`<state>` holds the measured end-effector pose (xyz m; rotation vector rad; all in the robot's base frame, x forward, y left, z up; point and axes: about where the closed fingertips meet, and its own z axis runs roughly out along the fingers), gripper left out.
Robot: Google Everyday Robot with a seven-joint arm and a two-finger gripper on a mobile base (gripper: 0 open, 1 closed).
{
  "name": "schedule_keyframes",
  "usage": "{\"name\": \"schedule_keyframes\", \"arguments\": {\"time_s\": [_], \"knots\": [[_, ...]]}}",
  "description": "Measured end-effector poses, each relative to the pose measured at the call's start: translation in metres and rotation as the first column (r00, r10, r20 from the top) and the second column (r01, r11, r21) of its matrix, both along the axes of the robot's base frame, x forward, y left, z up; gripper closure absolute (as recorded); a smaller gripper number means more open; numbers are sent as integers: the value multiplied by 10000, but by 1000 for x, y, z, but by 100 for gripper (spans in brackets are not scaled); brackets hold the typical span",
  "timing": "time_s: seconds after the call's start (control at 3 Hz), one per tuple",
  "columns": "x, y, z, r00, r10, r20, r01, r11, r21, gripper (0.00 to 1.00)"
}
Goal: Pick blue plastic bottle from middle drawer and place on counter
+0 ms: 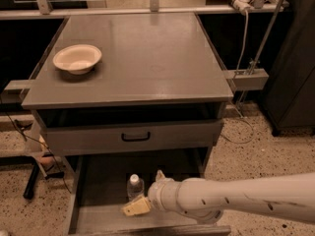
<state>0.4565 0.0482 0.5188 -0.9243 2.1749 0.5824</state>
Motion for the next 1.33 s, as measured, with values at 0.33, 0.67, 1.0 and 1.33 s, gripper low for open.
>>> {"name": "schedule_keyframes", "arguments": {"time_s": [0.33,0.67,1.0,1.33], "knots": [[8,20,-8,9999,44,96,-46,9998,169,0],[13,39,-18,9999,105,60,-108,9990,424,0],[18,57,-28,9998,178,-35,-175,9969,767,0],[17,58,-30,9998,175,-83,-167,9967,793,20]]}}
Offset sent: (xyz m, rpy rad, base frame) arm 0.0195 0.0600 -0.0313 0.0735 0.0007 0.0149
